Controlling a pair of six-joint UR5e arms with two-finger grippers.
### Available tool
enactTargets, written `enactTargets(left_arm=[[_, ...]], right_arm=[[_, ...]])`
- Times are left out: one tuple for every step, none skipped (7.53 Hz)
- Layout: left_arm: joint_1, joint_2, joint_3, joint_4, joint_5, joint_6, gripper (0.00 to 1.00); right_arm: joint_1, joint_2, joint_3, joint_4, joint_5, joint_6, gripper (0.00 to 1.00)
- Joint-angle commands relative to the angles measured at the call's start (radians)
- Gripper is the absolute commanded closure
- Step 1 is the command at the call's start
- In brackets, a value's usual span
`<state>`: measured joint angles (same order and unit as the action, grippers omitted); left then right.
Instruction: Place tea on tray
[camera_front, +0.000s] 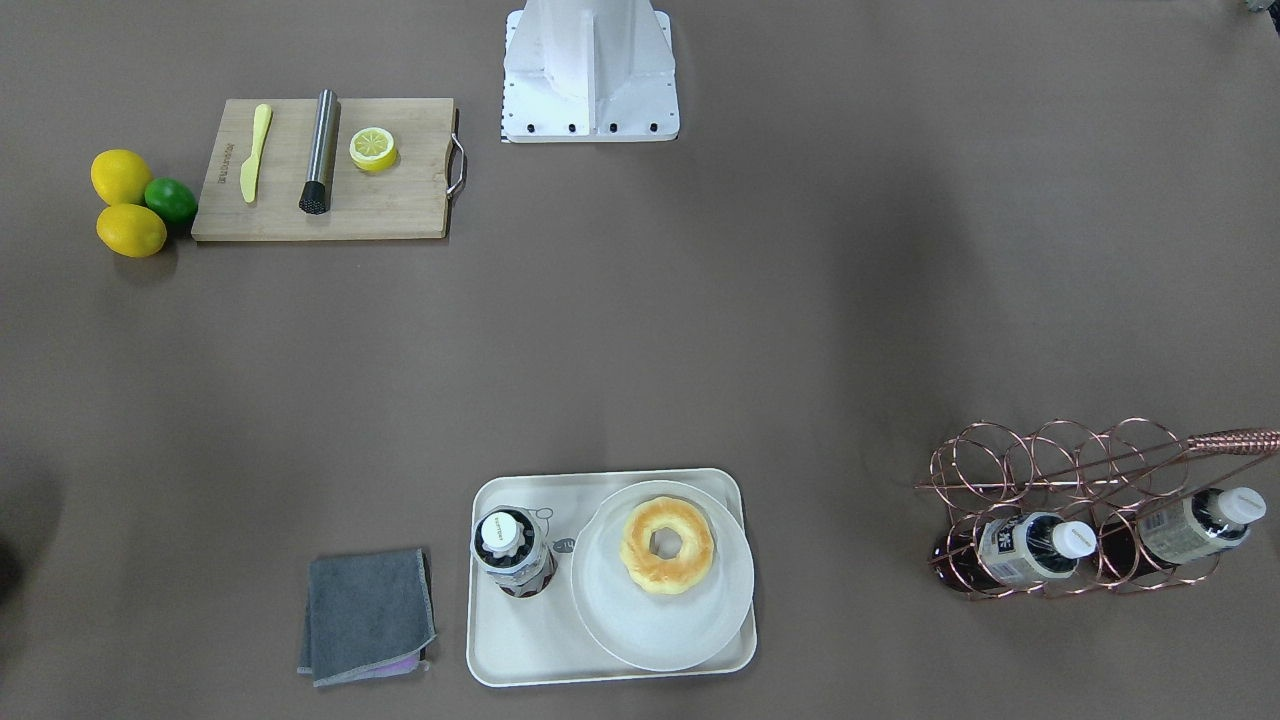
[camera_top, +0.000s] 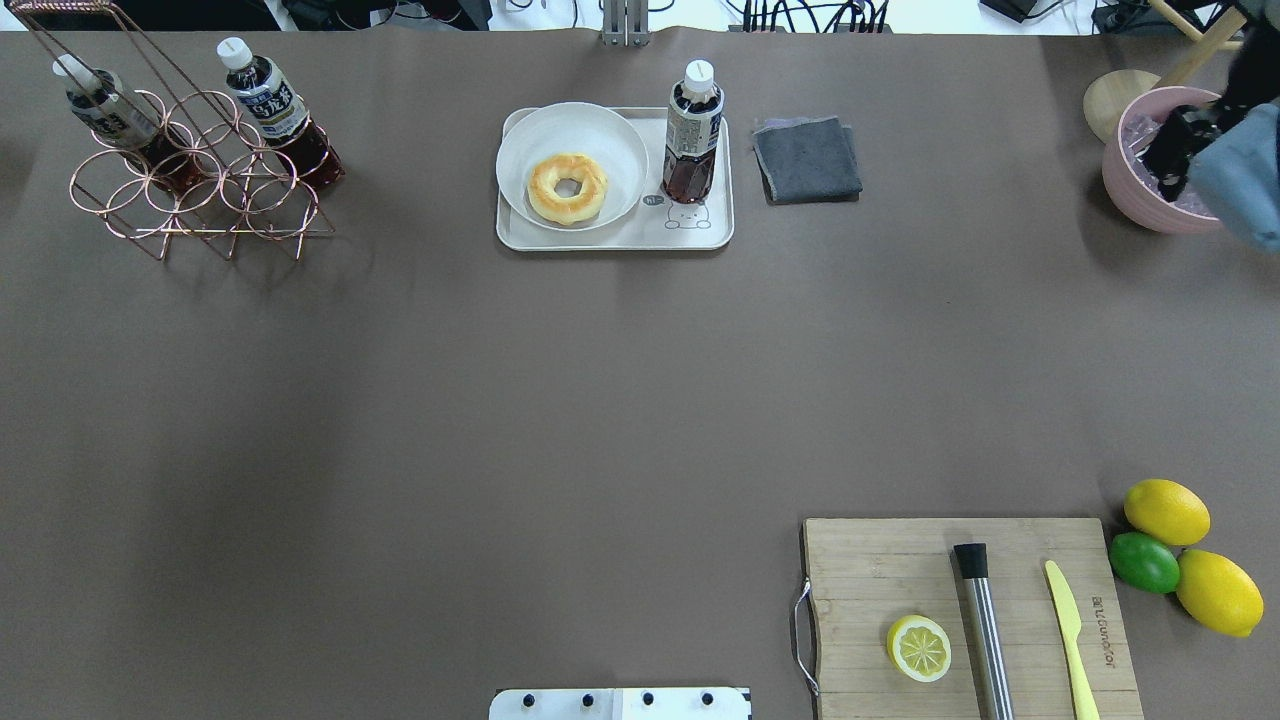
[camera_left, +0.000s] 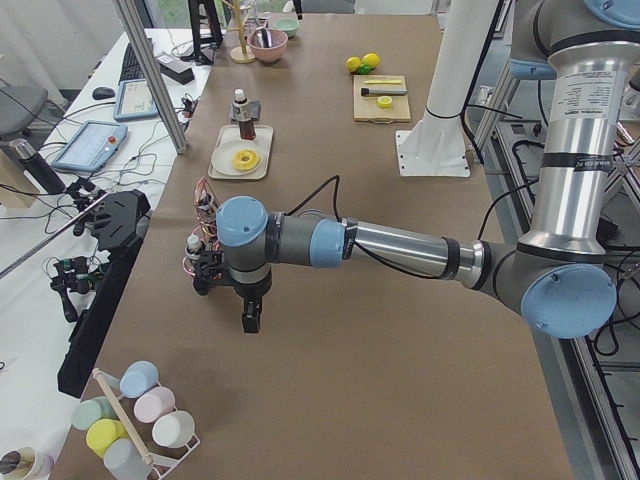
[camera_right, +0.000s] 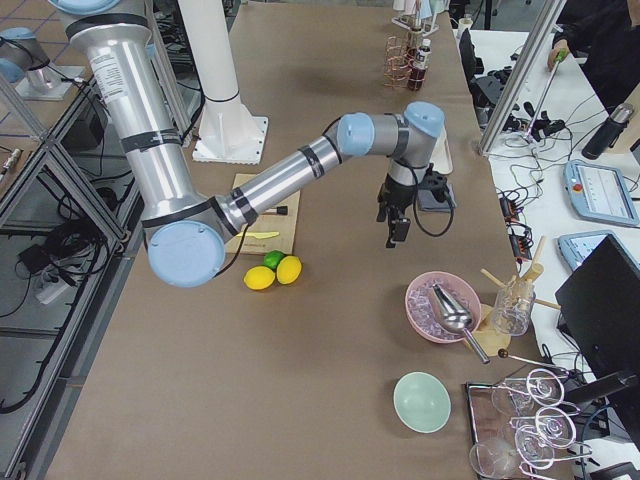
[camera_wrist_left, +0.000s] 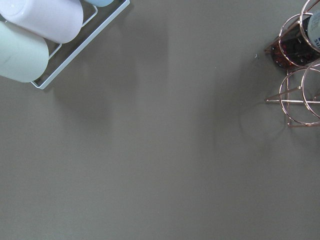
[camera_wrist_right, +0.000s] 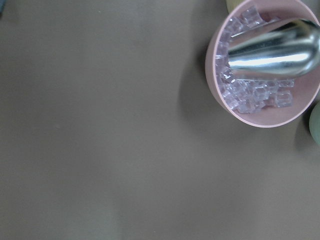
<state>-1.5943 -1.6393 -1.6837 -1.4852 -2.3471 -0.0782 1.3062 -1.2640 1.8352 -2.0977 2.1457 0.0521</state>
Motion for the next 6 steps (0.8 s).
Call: enactTargets(left_arm=[[-0.001,0.004,-0.001,0.002,0.000,0.000,0.02],[-0.001,0.007,0.002,0.003,-0.001,0.000,0.02],[-0.001,0.012,0.001,0.003,-0.001,0.000,0.02],[-0.001,0.015,0.001,0.005,-0.001,0.000,0.02],[-0.001,0.015,0.002,0.005,-0.001,0.000,0.02],[-0.001,0.015,0.004,0.005,-0.001,0.000,0.02]], right_arm=[[0.116,-0.144,-0.138,0.192,0.112,-0.122,0.00],[0.146,-0.170,-0.137,0.194,0.176,-0.141,0.00],[0.172,-0.178,-0.136,0.193,0.177,-0.187,0.00],[0.194,-0.195,-0.140,0.194,0.175,-0.228,0.00],[0.211,-0.201,-0.142,0.193,0.174,-0.235,0.00],[0.223,-0.207,-0.146,0.194,0.174,-0.242,0.00]])
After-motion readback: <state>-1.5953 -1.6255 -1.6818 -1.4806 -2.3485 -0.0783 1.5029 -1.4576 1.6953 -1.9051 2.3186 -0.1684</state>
